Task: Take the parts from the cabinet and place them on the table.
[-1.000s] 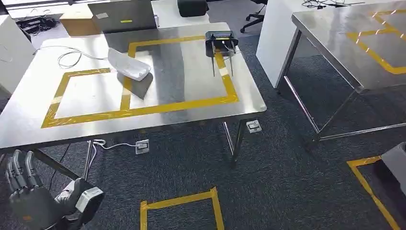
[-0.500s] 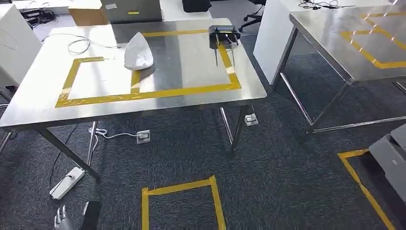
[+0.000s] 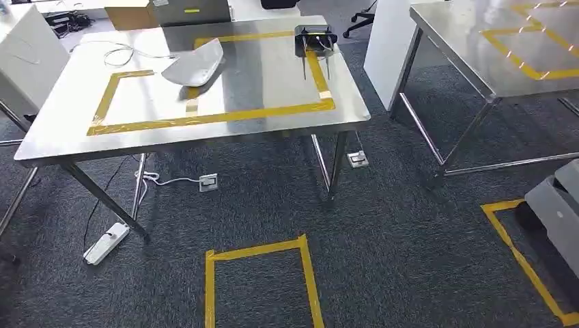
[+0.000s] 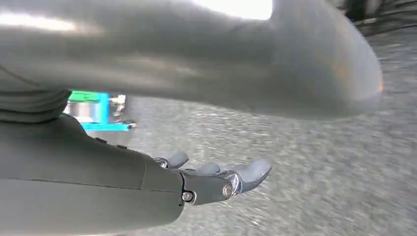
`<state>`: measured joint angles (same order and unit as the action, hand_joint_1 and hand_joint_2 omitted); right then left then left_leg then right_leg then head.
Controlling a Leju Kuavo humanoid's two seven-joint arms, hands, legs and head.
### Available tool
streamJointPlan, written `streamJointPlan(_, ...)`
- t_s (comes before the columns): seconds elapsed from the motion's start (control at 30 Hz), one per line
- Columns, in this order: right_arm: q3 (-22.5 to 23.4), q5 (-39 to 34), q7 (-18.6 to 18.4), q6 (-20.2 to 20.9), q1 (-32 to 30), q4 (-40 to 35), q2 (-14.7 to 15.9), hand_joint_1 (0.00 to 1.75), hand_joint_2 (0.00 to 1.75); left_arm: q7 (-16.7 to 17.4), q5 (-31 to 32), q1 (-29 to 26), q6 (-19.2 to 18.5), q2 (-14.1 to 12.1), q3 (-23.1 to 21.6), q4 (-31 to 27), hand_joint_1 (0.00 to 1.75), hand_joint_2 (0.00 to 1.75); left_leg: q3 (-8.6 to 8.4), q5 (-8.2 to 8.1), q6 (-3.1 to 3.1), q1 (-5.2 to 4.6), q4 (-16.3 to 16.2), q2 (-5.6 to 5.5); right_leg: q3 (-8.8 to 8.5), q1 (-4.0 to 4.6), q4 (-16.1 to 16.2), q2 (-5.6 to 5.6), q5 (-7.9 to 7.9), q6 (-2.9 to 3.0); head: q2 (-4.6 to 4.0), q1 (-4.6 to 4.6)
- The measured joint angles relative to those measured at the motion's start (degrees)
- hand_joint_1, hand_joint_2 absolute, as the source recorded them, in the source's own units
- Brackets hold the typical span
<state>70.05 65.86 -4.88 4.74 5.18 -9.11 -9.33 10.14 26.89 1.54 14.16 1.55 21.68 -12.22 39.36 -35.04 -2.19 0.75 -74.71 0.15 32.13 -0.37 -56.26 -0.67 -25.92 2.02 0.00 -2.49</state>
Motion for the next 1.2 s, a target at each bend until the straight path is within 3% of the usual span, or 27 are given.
streamJointPlan(0.07, 0.0, 0.0, 0.0, 0.1, 0.0, 0.0, 0.0, 0.00, 0.00, -2.0, 1.7, 0.1, -2.1, 0.0, 0.0, 0.2, 0.00, 0.00, -2.91, 4.09, -0.41, 0.34, 1.7, 0.02, 1.80, -0.31, -0.6, -0.07, 1.08, -0.54, 0.00, -0.04)
streamJointPlan(0.1, 0.0, 0.0, 0.5, 0.3, 0.0, 0.0, 0.0, 0.00, 0.00, -3.2, 2.7, 0.4, -2.7, 0.0, -0.2, 0.2, 0.00, 0.00, -5.95, 6.09, -0.69, 0.59, 5.6, 0.02, 2.83, -0.58, -1.2, -0.09, 1.51, -0.92, 0.00, -0.11)
streamJointPlan(0.13, 0.0, -0.1, 1.1, 0.3, 0.1, 0.0, 0.0, 0.00, 0.00, -3.8, 3.7, 0.9, -3.0, 0.1, -0.5, 0.2, 0.00, 0.00, -10.00, 6.20, -1.09, 0.93, 11.5, -0.03, 3.74, -0.77, -1.8, -0.11, 1.86, -1.43, 0.00, -0.28)
streamJointPlan(0.17, 0.0, -0.1, 1.4, 0.3, 0.1, 0.0, 0.1, 0.00, 0.00, -3.8, 4.7, 1.6, -3.5, 0.5, -1.0, 0.3, 0.00, 0.00, -13.05, 3.34, -1.48, 0.50, 15.7, -0.39, 4.43, -0.58, -2.2, -0.12, 2.21, -1.94, 0.00, -0.31)
streamJointPlan(0.2, 0.0, -0.1, 1.7, 0.2, 0.2, 0.0, 0.0, 0.00, 0.00, -3.8, 5.9, 2.3, -3.9, 0.5, -1.5, 0.3, 0.00, 0.00, -13.22, 2.90, -0.20, 0.28, 17.1, -0.72, 4.60, -0.43, -2.3, -0.24, 2.71, -2.27, 0.00, -0.63)
streamJointPlan(0.3, 0.0, -0.1, 2.0, 0.2, 0.1, 0.0, 0.0, 0.00, 0.00, -3.1, 7.4, 3.7, -4.5, 0.8, -3.0, 0.5, 0.00, 0.00, -11.63, 3.70, 1.28, 0.00, 16.6, -0.49, 4.67, -0.66, -1.9, -0.16, 4.27, -3.29, 0.00, -0.94)
streamJointPlan(0.33, 0.0, -0.1, 2.0, 0.1, 0.0, 0.0, 0.0, 0.00, 0.00, -3.0, 7.6, 4.1, -4.6, 0.9, -3.3, 0.7, 0.00, 0.00, -11.09, 4.35, 2.30, 0.18, 16.6, -0.09, 4.92, -0.90, -2.5, 0.02, 3.33, -3.68, 0.00, -0.96)
streamJointPlan(0.4, 0.0, -0.1, 1.9, 0.2, 0.0, 0.0, -0.1, 0.00, 0.00, -2.8, 9.0, 4.6, -5.1, 1.0, -4.3, 0.7, 0.00, 0.00, -9.74, 5.50, 3.33, 0.09, 16.6, 0.13, 6.81, -0.80, -7.9, 0.22, -3.44, -3.92, 0.00, -1.01)
streamJointPlan(0.47, 0.0, -0.3, 2.4, 0.0, 0.0, 0.0, -0.1, 0.00, 0.00, -2.3, 10.0, 5.1, -5.5, 1.0, -5.2, 0.8, 0.00, 0.00, -8.23, 6.92, 3.59, -0.22, 16.5, 0.25, 9.01, -0.67, -16.6, 0.35, -9.04, -4.00, 0.00, -1.27)
streamJointPlan(0.5, 0.0, -0.7, 2.8, -0.2, 0.0, 0.0, 0.0, 0.00, 0.00, -2.1, 10.4, 5.3, -5.7, 1.0, -5.6, 0.8, 0.00, 0.00, -7.13, 7.69, 3.66, -0.40, 16.4, 0.29, 9.20, -0.59, -19.6, 0.37, -9.53, -3.87, 0.00, -1.31)
streamJointPlan(0.53, 0.0, -0.8, 2.9, -0.4, 0.0, 0.0, 0.0, 0.00, 0.00, -1.8, 10.8, 5.3, -5.9, 1.0, -6.0, 0.8, 0.00, 0.00, -6.09, 8.38, 3.66, -0.56, 16.2, 0.31, 8.29, -0.46, -20.2, 0.38, -8.12, -3.60, 0.00, -1.31)
streamJointPlan(0.57, 0.0, -1.0, 2.8, -0.8, 0.0, 0.0, 0.0, 0.00, 0.00, -1.6, 11.4, 5.3, -6.2, 1.0, -6.4, 0.9, 0.00, 0.00, -5.21, 8.90, 3.61, -0.68, 16.0, 0.32, 6.31, -0.28, -18.6, 0.39, -6.00, -3.25, 0.00, -1.31)
streamJointPlan(0.63, 0.0, -1.0, 1.0, -0.9, 0.1, 0.0, 0.0, 0.00, 0.00, -0.5, 12.2, 5.3, -6.5, 1.1, -7.3, 1.0, 0.00, 0.00, -3.74, 9.94, 3.50, -0.93, 15.7, 0.30, -0.64, 0.29, -9.5, 0.53, -2.95, -2.08, 0.00, -1.38)
streamJointPlan(0.67, 0.0, -1.2, 0.0, -1.2, 0.2, 0.0, 0.0, 0.00, 0.00, 0.0, 12.1, 5.4, -6.7, 1.4, -7.6, 1.0, 0.00, 0.00, -3.40, 10.47, 3.39, -0.87, 15.6, 0.34, -3.96, 0.67, -4.0, 0.59, -5.12, -1.09, 0.00, -1.35)
streamJointPlan(0.7, 0.1, -1.7, -0.6, -1.4, 0.2, 0.0, 0.0, 0.00, 0.00, 0.4, 11.8, 5.4, -6.7, 1.4, -7.6, 1.0, 0.00, 0.00, -3.18, 11.01, 2.96, -1.00, 15.7, 0.28, -5.72, 0.73, -0.5, 0.55, -6.04, -1.15, 0.00, -1.31)
streamJointPlan(0.73, 0.1, -1.7, -1.0, -1.7, 0.1, 0.0, 0.0, 0.00, 0.00, 0.5, 11.8, 5.4, -6.8, 1.4, -7.7, 1.0, 0.00, 0.00, -3.32, 11.59, 2.56, -0.79, 16.1, 0.38, -5.20, 1.03, -1.1, 0.61, -5.36, -1.28, 0.00, -1.38)
streamJointPlan(0.8, 0.2, -1.8, -1.9, -2.2, 0.1, 0.0, 0.0, 0.00, 0.00, 1.1, 12.0, 5.2, -6.8, 1.4, -7.8, 1.2, 0.00, 0.00, -3.24, 12.83, 1.88, -0.59, 16.7, 0.32, -4.69, 1.26, -0.5, 0.59, -4.62, -0.72, 0.00, -1.79)
streamJointPlan(0.83, 0.3, -1.7, -2.3, -2.4, 0.1, 0.0, -0.1, 0.00, 0.00, 1.4, 12.1, 5.0, -6.8, 1.3, -7.8, 1.3, 0.00, 0.00, -3.06, 12.87, 1.50, -0.81, 16.7, 0.28, -4.49, 0.46, 0.4, 0.48, -3.48, -0.30, 0.00, -1.75)
streamJointPlan(0.87, 0.3, -1.6, -2.7, -2.6, 0.1, 0.0, -0.2, 0.00, 1.75, 1.6, 12.2, 4.8, -6.8, 1.3, -7.8, 1.3, 0.00, 0.00, -2.67, 10.79, 1.18, -0.63, 15.9, 0.01, -4.00, 0.44, 0.7, 0.16, -2.77, -0.06, 0.00, -1.75)
streamJointPlan(0.9, 0.4, -1.7, -2.9, -2.8, 0.1, 0.0, -0.2, 0.00, 1.75, 1.6, 12.0, 4.7, -6.8, 1.3, -7.8, 1.4, 0.00, 0.00, -1.78, 6.74, 0.95, -0.51, 13.2, -0.10, -3.19, 0.39, 0.7, 0.18, -2.03, 0.38, 0.00, -1.55)
streamJointPlan(0.97, 0.5, -1.8, -2.7, -2.7, 0.1, 0.0, -0.3, 0.00, 1.75, 1.1, 11.5, 4.7, -6.8, 1.3, -7.8, 1.4, 0.00, 0.00, -0.36, 0.31, 0.25, -0.22, 4.9, -0.09, -1.30, 0.40, 0.3, 0.11, -0.69, 0.29, 0.00, -1.51)
streamJointPlan(1.0, 0.5, -1.8, -2.6, -2.7, 0.1, 0.0, -0.3, 0.00, 1.75, 1.1, 11.3, 4.8, -6.8, 1.3, -7.8, 1.4, 0.00, 0.00, 0.02, -0.59, -0.02, -0.15, 1.3, -0.09, -0.24, 0.37, 0.1, 0.02, -0.05, 0.21, 0.00, -1.51)
streamJointPlan(1.03, 0.5, -1.8, -2.0, -2.7, 0.1, 0.0, -0.3, 0.00, 1.75, 1.1, 11.2, 4.8, -6.8, 1.3, -7.8, 1.5, 0.00, 0.00, -0.34, 0.46, -0.22, -0.06, -0.6, -0.09, 0.83, 0.28, -0.2, -0.07, 0.59, 0.05, 0.00, -1.51)
streamJointPlan(1.07, 0.5, -1.8, -1.6, -2.7, 0.1, 0.0, -0.4, 0.00, 1.75, 1.1, 11.2, 4.8, -6.8, 1.3, -7.8, 1.5, 0.00, 0.00, -1.65, 2.92, -0.38, 0.05, -0.3, -0.07, 1.72, 0.13, -0.6, -0.12, 1.25, -0.17, 0.00, -1.51)
streamJointPlan(1.1, 0.5, -1.8, -1.4, -2.7, 0.1, 0.0, -0.5, 0.00, 1.75, 1.1, 11.4, 4.8, -6.8, 1.3, -7.8, 1.5, 0.00, 0.00, -4.11, 5.52, -0.56, 0.18, 2.3, -0.08, 3.13, -0.07, -1.1, -0.19, 1.87, -0.49, 0.00, -1.51)
streamJointPlan(1.13, 0.5, -1.6, -1.3, -2.7, 0.2, 0.0, -0.5, 0.00, 1.75, 1.2, 11.6, 5.0, -6.9, 1.3, -7.8, 1.5, 0.00, 0.00, -7.32, 6.65, -0.73, 0.37, 6.2, -0.08, 4.24, -0.24, -1.7, -0.19, 2.35, -0.82, 0.00, -1.53)
streamJointPlan(1.2, 0.6, -1.6, -1.0, -2.8, 0.3, 0.0, -0.4, 0.00, 1.75, 1.1, 11.6, 5.5, -7.1, 1.5, -7.8, 1.4, 0.00, 0.00, -14.32, 2.10, -0.84, 0.14, 16.5, -0.36, 5.58, -0.05, -2.8, -0.19, 3.15, -1.67, 0.00, -1.42)
